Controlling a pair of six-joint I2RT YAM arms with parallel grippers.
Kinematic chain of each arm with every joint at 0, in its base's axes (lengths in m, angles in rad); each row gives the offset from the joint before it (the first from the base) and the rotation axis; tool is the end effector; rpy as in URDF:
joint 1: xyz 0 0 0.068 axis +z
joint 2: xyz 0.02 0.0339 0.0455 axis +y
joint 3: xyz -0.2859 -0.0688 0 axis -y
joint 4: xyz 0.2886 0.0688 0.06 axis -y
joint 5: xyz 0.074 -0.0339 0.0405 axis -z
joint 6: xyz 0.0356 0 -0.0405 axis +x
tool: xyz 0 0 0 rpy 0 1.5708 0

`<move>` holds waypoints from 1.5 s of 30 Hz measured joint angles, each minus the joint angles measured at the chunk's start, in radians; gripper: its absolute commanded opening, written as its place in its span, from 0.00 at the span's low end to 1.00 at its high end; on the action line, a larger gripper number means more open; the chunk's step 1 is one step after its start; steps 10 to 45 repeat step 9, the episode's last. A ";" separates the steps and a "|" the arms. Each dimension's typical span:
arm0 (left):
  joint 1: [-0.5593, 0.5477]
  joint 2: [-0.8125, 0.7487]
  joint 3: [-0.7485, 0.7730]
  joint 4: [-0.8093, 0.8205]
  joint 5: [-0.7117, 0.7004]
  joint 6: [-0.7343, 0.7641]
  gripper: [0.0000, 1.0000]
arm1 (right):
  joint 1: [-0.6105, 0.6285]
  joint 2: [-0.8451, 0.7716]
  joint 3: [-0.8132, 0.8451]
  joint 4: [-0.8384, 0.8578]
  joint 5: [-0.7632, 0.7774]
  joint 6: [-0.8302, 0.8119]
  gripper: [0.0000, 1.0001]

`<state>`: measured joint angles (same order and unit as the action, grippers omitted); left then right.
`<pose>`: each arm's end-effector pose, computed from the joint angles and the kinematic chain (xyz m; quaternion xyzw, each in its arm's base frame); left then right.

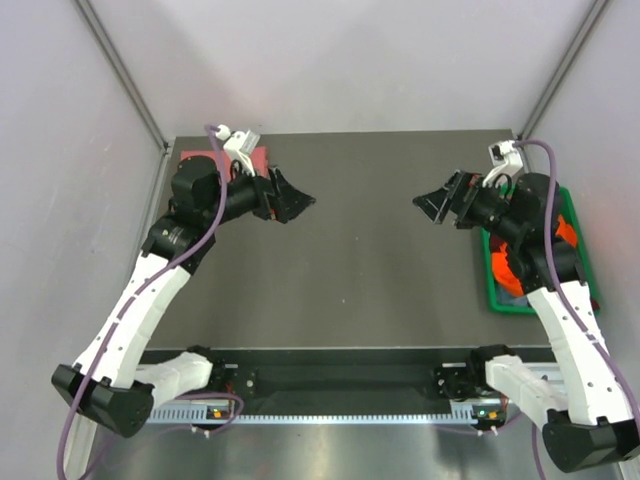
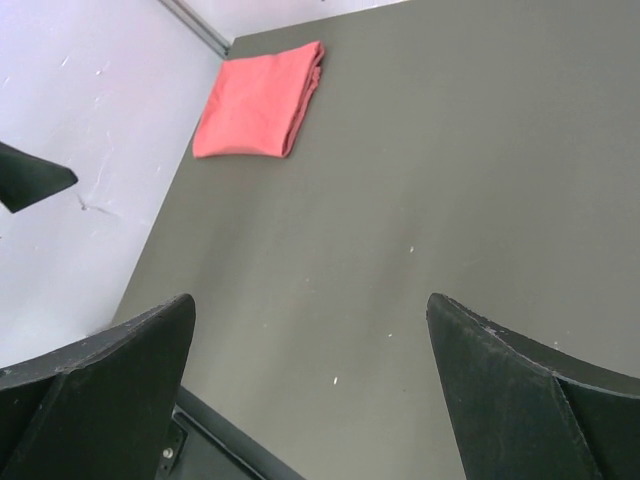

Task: Fold and stack the t-shirts
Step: Neatly place the folded tshirt to the corner

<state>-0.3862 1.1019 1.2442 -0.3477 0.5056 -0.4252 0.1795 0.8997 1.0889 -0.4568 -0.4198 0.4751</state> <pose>0.2445 -0.1180 0.4474 0.1431 0.7541 -0.4194 0.4847 0.2110 0.0530 0.4224 -0.0105 0.7878 0.3476 0.5084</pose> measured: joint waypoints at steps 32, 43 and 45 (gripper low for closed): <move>0.000 -0.005 -0.011 0.002 -0.025 0.004 0.99 | 0.000 -0.008 -0.001 -0.006 0.028 -0.010 1.00; 0.000 -0.005 -0.011 0.002 -0.025 0.004 0.99 | 0.000 -0.008 -0.001 -0.006 0.028 -0.010 1.00; 0.000 -0.005 -0.011 0.002 -0.025 0.004 0.99 | 0.000 -0.008 -0.001 -0.006 0.028 -0.010 1.00</move>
